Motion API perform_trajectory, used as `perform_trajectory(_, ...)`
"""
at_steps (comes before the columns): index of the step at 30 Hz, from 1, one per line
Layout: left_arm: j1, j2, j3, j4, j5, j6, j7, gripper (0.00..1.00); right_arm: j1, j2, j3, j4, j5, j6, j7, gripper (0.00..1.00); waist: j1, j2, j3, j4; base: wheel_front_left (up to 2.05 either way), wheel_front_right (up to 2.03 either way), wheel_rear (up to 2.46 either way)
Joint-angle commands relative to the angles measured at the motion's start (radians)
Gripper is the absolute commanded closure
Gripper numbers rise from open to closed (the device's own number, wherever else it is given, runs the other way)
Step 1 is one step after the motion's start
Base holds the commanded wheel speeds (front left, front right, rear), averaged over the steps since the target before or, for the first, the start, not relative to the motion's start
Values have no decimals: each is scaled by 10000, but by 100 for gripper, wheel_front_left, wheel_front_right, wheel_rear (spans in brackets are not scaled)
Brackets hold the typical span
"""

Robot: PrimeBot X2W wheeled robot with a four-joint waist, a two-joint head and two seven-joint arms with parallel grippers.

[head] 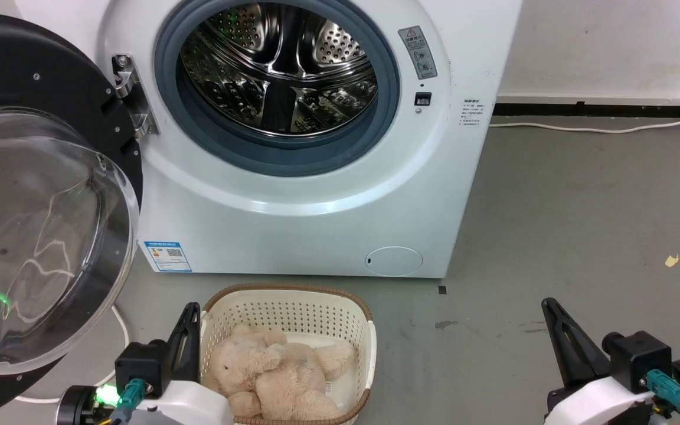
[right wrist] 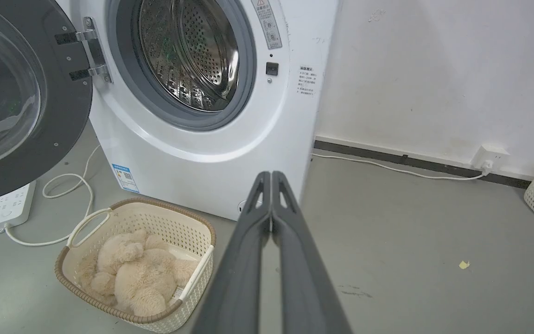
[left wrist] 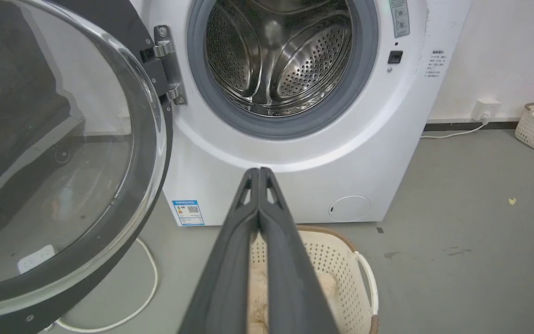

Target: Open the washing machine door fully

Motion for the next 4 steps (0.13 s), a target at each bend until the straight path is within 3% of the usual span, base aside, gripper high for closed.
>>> perform_trajectory(1, -164, -75, 43, -44, 98, -36, 34, 100, -153, 19, 32, 34, -53, 5, 44, 100, 0, -1, 0, -4, 0, 0, 0)
perform_trajectory(4, -184, -97, 86, -50, 147, -56, 95, 100, -180, 20, 52, 42, -60, 5, 105, 100, 0, -1, 2, -19, 0, 0, 0)
